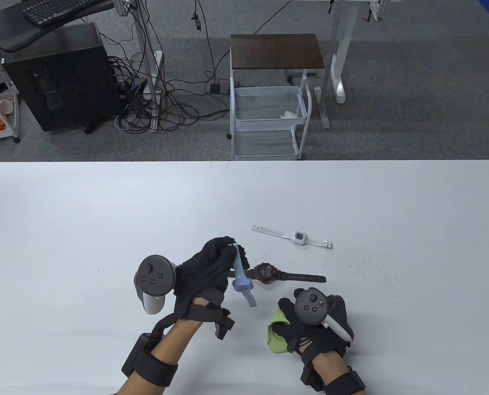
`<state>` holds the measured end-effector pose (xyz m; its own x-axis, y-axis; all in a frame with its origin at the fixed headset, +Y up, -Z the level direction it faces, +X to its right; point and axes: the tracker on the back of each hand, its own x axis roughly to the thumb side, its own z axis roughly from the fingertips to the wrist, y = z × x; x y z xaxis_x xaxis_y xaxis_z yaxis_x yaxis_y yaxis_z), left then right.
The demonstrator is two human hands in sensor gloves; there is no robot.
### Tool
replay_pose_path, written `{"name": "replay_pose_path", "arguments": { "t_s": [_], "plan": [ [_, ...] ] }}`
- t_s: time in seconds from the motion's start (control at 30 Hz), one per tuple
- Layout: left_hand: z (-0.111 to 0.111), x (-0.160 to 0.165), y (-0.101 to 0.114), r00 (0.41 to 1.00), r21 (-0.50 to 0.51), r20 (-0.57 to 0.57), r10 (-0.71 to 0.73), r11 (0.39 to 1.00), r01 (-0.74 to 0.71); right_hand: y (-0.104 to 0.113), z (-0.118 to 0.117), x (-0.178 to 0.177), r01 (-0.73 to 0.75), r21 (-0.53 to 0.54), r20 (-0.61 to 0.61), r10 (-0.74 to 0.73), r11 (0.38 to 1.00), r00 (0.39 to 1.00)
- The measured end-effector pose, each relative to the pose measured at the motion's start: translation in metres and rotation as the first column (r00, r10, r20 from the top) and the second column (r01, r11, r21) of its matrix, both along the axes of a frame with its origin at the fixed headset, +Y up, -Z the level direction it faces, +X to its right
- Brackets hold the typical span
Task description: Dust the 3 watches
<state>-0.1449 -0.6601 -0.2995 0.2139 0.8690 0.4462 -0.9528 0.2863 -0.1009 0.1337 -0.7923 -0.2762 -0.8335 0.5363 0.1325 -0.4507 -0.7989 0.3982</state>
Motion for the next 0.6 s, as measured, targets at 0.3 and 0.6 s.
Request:
{"name": "replay_pose_path", "arguments": {
  "t_s": [0.3,0.6],
  "plan": [
    [0.0003,0.0015,-0.0007,1.0,-0.002,0.005,-0.005,1.0,0.005,0.0007,-0.0007,0.0007,-0.003,-0.018,0.011,0.004,1.0,1.0],
    [0.0005,0.0012,-0.0003,1.0,0.0,0.003,-0.003,1.0,0.003,0.0023,-0.0006,0.0027,0.03,-0.008,-0.004,-0.03,1.0,1.0]
  ]
}}
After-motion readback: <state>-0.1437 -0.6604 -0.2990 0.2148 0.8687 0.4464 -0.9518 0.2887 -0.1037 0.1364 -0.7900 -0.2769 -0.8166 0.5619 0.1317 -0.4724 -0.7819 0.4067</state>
